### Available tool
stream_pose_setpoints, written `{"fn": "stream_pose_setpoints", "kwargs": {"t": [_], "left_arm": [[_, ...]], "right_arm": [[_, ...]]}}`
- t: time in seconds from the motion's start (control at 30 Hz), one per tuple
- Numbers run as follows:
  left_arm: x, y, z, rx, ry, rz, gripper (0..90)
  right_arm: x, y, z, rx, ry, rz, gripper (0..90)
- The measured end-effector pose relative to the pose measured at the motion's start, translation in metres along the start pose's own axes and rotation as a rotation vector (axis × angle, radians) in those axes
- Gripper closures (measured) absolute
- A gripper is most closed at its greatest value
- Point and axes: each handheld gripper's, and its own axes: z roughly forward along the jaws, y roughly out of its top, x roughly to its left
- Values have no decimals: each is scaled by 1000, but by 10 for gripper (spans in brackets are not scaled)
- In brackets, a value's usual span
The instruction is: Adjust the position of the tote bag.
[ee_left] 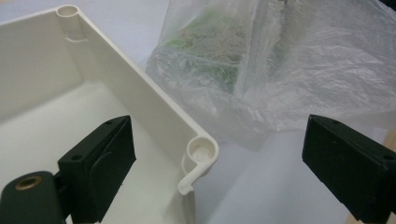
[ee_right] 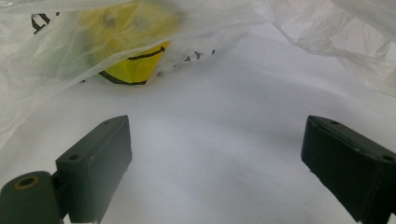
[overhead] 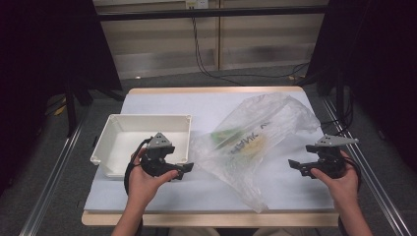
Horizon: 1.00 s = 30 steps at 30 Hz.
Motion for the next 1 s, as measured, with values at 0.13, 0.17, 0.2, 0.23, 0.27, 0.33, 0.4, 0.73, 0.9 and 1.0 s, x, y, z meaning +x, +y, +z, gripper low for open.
{"fn": "stream_pose_setpoints", "kwargs": {"t": [0.13,0.17,0.2,0.23,0.27,0.33,0.4,0.73,0.9,1.0], "left_arm": [[-3,1,0,-3,-12,3,103],[-4,1,1,-1,-20,7,104],[-6,1,2,8,-21,8,107],[-6,1,2,8,-21,8,112],[-7,1,2,17,-24,10,112],[-8,1,4,17,-38,3,125],[-9,1,4,15,-37,9,141],[-17,6,6,20,-81,35,231],[-21,9,9,27,-97,55,254],[-23,11,10,28,-102,64,264]], "right_arm": [[0,1,1,10,-14,2,83],[0,1,1,8,-11,4,83],[0,1,2,4,-9,12,73],[0,1,2,4,-9,12,73],[-1,1,4,8,-8,14,72],[-1,2,7,11,-16,21,75],[-1,2,10,17,-9,15,76],[3,9,20,29,10,15,119],[8,17,30,28,42,18,159],[11,25,35,21,52,13,185]]}}
